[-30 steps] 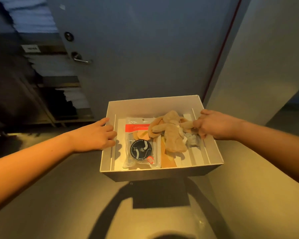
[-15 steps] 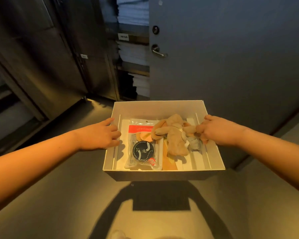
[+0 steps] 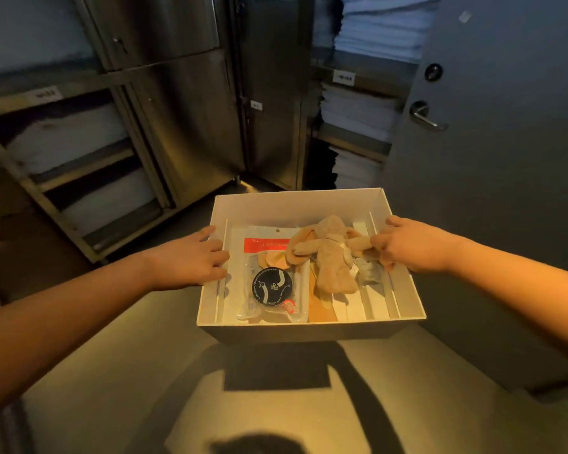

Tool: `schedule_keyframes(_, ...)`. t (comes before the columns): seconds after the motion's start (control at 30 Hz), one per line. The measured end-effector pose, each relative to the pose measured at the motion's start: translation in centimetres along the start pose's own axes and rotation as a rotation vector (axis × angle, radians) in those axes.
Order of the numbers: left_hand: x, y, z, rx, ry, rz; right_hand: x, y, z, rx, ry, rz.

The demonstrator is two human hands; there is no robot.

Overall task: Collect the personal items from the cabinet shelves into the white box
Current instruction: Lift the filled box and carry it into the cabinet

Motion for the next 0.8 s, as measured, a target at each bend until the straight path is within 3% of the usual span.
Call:
schedule_keyframes(0.37, 11.5, -4.1, -12.2, 0.122, -0.175, 0.223, -17.6, -4.7, 8.2, -0.103, 0.094, 0.132)
schedule_keyframes(0.57, 17.3, -4.7, -18.2, 0.185, -0.211, 0.329, -25.8, -9.1, 12.4, 0.138, 0.204, 0.349)
schedule_keyframes(0.8, 22.7, -6.6, -24.7, 0.263, -0.252, 0.427, -36.5, -12.4, 16.9, 0.110, 0.208, 0.472)
Point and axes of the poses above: each hand's wrist, its own x-axis away from the middle knuckle, its own z-axis out of the back of the hand, y = z × x, the point moved 6 cm from there along -x, towards the middle knuckle, and after that the axes turned 4 degrees about -z, right-handed, at the moved point
